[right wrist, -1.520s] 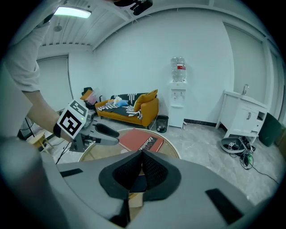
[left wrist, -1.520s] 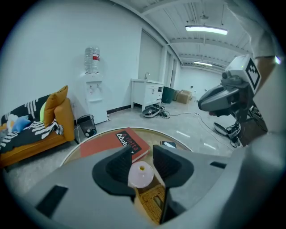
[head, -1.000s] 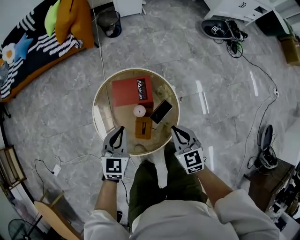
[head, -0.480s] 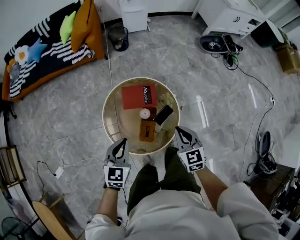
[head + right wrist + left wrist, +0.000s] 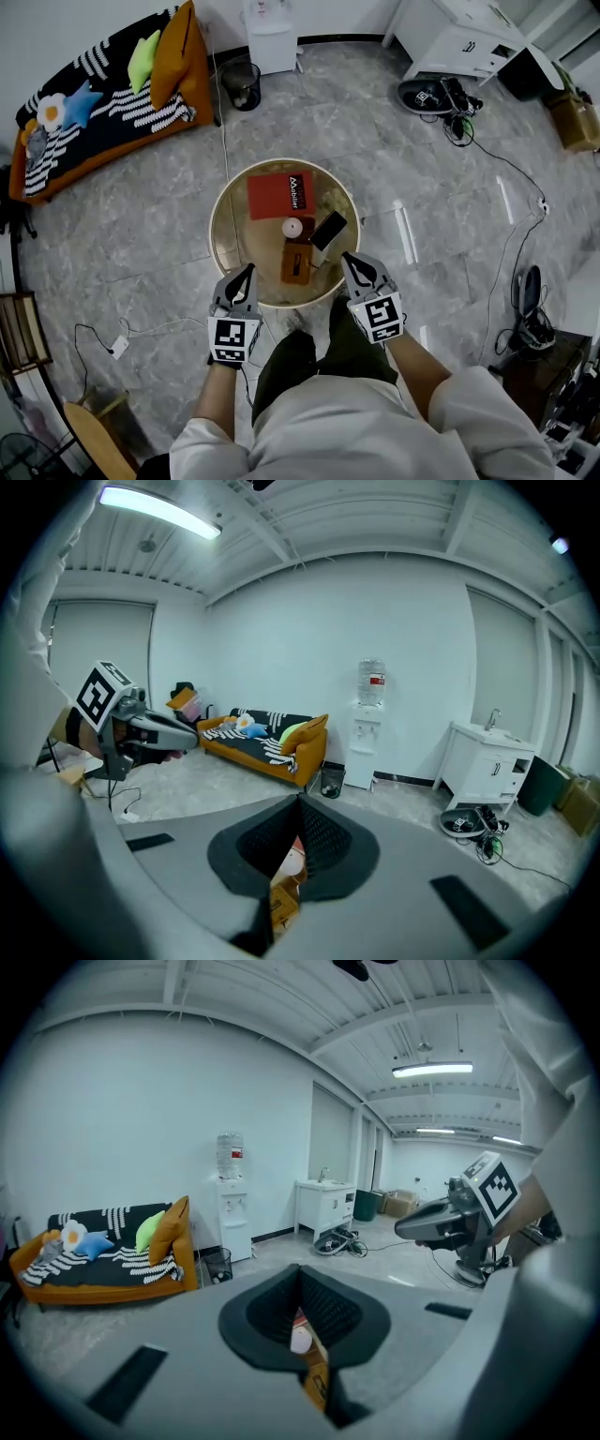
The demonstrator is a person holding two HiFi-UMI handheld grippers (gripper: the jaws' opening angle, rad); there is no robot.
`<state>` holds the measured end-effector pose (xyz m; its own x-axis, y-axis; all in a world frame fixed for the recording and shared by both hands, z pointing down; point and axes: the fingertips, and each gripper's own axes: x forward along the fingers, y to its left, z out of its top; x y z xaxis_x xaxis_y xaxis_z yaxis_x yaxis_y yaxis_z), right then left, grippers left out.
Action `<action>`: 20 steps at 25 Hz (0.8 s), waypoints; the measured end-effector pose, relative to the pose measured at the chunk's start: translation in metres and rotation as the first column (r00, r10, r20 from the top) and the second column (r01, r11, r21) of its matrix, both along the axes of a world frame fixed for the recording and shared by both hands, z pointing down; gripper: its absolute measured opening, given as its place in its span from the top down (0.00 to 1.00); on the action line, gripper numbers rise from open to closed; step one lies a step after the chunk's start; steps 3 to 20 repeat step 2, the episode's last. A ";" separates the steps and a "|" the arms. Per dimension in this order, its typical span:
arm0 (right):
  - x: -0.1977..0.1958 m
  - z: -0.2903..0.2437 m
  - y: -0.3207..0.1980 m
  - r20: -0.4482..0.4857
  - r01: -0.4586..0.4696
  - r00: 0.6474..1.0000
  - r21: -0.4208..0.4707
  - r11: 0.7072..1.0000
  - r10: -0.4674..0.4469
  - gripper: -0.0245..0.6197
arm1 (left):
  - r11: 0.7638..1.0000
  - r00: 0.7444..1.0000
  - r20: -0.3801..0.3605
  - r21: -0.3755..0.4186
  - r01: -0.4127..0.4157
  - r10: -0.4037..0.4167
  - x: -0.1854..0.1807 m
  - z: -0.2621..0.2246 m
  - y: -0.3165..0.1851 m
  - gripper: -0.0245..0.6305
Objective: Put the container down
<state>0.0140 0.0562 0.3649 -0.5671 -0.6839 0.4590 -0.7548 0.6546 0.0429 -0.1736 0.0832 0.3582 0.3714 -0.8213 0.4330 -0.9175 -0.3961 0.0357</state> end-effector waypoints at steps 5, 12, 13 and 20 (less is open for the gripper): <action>-0.005 -0.004 0.002 0.008 0.006 1.000 0.011 1.000 -0.006 0.93 | 1.000 1.000 -0.010 0.001 0.005 -0.005 0.001 -0.002 0.001 0.95; -0.005 -0.004 0.002 0.008 0.006 1.000 0.011 1.000 -0.006 0.93 | 1.000 1.000 -0.010 0.001 0.005 -0.005 0.001 -0.002 0.001 0.95; -0.005 -0.004 0.002 0.008 0.006 1.000 0.011 1.000 -0.006 0.93 | 1.000 1.000 -0.010 0.001 0.005 -0.005 0.001 -0.002 0.001 0.95; -0.005 -0.004 0.002 0.008 0.006 1.000 0.011 1.000 -0.006 0.93 | 1.000 1.000 -0.010 0.001 0.005 -0.005 0.001 -0.002 0.001 0.95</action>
